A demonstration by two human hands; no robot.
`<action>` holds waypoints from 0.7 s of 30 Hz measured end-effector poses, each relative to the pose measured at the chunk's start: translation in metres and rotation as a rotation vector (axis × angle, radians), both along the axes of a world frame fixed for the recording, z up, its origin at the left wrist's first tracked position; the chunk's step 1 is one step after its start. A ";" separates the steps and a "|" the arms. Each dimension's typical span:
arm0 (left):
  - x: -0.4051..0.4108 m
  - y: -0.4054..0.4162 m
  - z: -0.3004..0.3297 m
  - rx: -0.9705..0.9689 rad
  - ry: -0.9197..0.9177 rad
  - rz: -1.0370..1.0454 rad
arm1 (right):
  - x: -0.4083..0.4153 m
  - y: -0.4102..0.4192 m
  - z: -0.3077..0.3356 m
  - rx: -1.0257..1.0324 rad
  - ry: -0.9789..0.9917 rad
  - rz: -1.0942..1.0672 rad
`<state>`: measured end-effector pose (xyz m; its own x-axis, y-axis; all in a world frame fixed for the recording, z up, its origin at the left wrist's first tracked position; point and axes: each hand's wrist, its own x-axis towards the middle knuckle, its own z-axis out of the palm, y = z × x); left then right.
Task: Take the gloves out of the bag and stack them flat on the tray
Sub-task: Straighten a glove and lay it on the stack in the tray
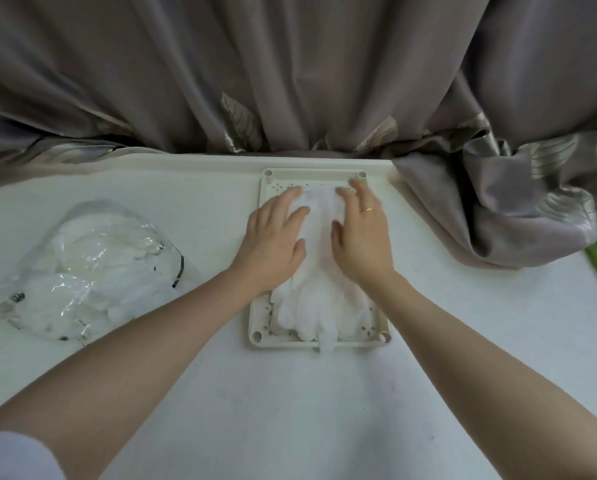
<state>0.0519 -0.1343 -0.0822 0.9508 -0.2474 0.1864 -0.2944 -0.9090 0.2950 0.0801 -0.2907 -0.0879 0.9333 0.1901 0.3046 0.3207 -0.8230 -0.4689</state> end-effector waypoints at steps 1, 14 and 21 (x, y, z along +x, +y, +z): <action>0.000 -0.002 0.000 0.045 0.049 -0.087 | -0.007 0.003 -0.007 -0.076 -0.043 0.105; 0.001 -0.002 -0.028 0.441 0.544 -0.137 | -0.011 -0.006 -0.026 -0.743 0.723 0.242; -0.028 0.046 -0.008 0.410 0.414 -0.193 | -0.022 -0.008 0.020 -0.746 0.752 0.183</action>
<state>0.0243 -0.0881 -0.0899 0.8547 -0.3958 -0.3358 -0.4007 -0.9144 0.0580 0.0578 -0.2991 -0.0674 0.7716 0.2463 -0.5865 0.3068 -0.9518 0.0039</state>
